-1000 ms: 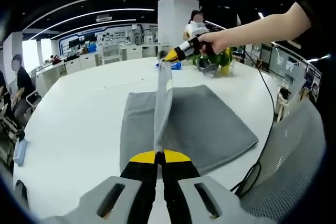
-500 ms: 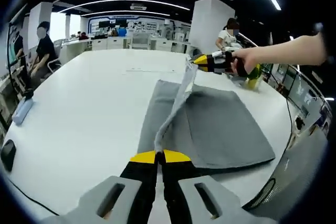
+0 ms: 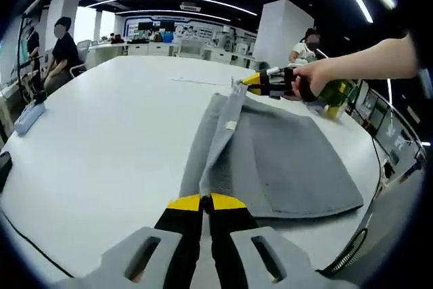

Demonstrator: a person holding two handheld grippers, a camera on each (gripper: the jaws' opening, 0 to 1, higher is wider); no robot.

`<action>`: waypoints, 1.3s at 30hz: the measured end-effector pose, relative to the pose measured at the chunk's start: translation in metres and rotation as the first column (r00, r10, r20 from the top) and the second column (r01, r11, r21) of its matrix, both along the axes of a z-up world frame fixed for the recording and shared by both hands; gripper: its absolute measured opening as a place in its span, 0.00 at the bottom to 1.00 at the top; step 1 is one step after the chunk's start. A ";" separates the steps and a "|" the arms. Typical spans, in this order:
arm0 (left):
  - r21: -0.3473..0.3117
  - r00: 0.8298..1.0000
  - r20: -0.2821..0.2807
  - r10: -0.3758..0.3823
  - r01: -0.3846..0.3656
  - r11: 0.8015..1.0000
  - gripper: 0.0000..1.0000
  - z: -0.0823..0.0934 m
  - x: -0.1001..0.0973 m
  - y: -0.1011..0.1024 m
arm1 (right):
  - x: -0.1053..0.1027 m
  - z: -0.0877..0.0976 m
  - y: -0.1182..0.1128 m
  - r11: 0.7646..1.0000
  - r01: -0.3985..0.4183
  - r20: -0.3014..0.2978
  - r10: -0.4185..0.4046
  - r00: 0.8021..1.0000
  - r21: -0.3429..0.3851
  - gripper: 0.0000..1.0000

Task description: Fold the towel on the table until its edges align and the towel forms a compact rectangular stack.

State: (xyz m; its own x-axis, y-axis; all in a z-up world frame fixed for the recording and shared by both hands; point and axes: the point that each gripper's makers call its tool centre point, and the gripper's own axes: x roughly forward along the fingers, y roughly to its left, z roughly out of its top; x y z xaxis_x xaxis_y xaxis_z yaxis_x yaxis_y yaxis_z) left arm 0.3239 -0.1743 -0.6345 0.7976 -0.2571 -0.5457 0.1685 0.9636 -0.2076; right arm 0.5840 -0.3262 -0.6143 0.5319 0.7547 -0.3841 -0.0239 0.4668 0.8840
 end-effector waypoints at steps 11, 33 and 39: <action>-0.032 0.998 0.062 0.012 -0.010 0.999 0.04 -0.003 0.005 -0.002 | -0.001 0.007 0.021 0.997 -0.028 -0.024 0.030 0.999 0.076 0.16; 0.305 0.771 0.224 -0.596 0.526 0.794 0.17 0.112 0.035 -0.104 | -0.064 0.016 -0.112 0.856 -0.302 0.209 0.414 0.886 -0.419 0.20; 0.384 0.688 0.141 -0.712 0.625 0.680 0.16 0.107 0.033 -0.161 | -0.076 0.039 -0.139 0.938 -0.191 0.263 0.269 0.926 -0.289 0.06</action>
